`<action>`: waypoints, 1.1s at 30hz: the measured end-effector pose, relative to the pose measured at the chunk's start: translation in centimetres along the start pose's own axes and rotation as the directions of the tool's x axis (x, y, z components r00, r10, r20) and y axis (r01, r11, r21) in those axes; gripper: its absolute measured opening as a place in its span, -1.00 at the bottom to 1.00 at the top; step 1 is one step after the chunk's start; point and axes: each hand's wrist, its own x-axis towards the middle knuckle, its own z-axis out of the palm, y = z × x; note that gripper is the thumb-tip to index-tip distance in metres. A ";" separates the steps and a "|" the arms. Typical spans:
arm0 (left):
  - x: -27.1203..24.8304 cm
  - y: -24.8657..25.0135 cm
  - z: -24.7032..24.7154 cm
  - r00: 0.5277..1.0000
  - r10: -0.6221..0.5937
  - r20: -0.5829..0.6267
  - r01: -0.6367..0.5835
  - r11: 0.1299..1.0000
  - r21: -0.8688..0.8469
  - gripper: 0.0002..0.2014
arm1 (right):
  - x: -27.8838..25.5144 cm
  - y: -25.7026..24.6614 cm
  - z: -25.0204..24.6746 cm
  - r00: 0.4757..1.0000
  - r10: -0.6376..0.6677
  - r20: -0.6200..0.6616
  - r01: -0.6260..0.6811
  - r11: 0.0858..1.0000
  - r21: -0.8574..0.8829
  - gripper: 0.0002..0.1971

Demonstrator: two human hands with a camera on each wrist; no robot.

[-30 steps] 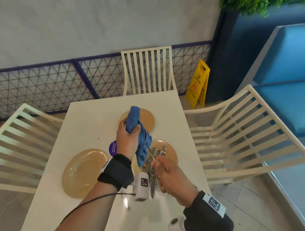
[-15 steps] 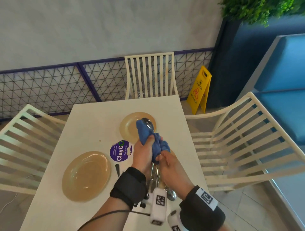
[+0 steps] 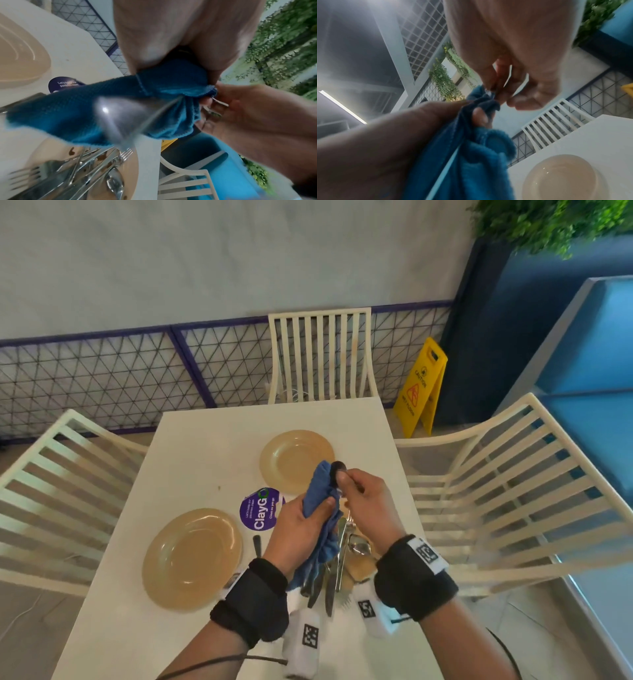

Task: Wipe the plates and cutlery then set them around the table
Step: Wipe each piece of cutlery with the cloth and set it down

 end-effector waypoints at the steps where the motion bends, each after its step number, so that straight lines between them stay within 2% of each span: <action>1: -0.3 -0.1 -0.2 1.000 0.005 0.025 -0.005 1.000 0.019 -0.73 | 0.6 -0.1 0.4 0.999 -0.021 -0.045 0.020 0.999 -0.028 -0.72; 4: -1.7 -1.1 -1.9 0.992 0.003 0.124 -0.031 0.975 0.221 -0.80 | 2.2 0.3 0.0 0.980 0.045 -0.192 -0.042 0.999 0.017 -0.73; 6: -2.6 -1.7 -3.2 0.985 0.006 0.170 -0.058 0.952 0.301 -0.79 | 2.8 0.7 -0.1 0.968 0.089 -0.236 -0.072 0.994 0.077 -0.68; 11: -2.0 -1.8 -5.2 0.998 -0.033 0.061 0.021 0.982 0.187 -0.76 | 0.8 1.2 4.1 0.996 0.087 -0.032 -0.088 0.996 -0.035 -0.63; 13: -2.6 -2.3 -5.7 0.995 -0.022 0.094 0.003 0.981 0.193 -0.75 | 1.7 1.1 4.3 0.992 0.081 -0.093 -0.081 0.997 -0.002 -0.64; 15: -3.6 -3.1 -6.7 0.988 -0.018 0.151 -0.026 0.959 0.281 -0.76 | 2.7 0.9 4.1 0.977 0.113 -0.182 -0.103 0.993 0.062 -0.64; 17: -3.6 -3.5 -8.1 0.986 -0.028 0.167 -0.026 0.951 0.309 -0.76 | 2.0 0.5 5.0 0.979 0.140 -0.149 -0.131 0.989 0.067 -0.65; 20: -3.1 -3.4 -9.4 0.994 -0.066 0.082 0.050 0.981 0.188 -0.81 | -0.5 -0.1 7.5 0.991 0.132 0.033 -0.131 0.990 -0.048 -0.67; 22: -3.7 -3.9 -9.7 0.992 -0.084 0.094 0.069 0.986 0.154 -0.85 | -0.3 0.0 8.0 0.990 0.140 -0.011 -0.141 0.988 -0.070 -0.68; 25: -4.9 -5.4 -11.2 0.975 -0.104 0.198 0.056 0.971 0.234 -0.83 | 1.1 0.7 7.6 0.964 0.218 -0.150 -0.207 0.975 0.086 -0.67; 27: -4.5 -5.8 -12.7 0.973 -0.099 0.208 0.030 0.950 0.312 -0.82 | 0.3 0.5 8.5 0.966 0.242 -0.094 -0.241 0.970 0.027 -0.67; 30: -3.8 -5.9 -13.6 0.984 -0.093 0.155 0.044 0.956 0.292 -0.82 | -1.5 0.6 11.3 0.975 0.220 0.037 -0.221 0.975 0.018 -0.66; 33: -4.6 -6.8 -14.0 0.976 -0.099 0.194 0.042 0.960 0.278 -0.82 | -0.2 1.1 12.2 0.963 0.269 -0.034 -0.263 0.958 0.117 -0.72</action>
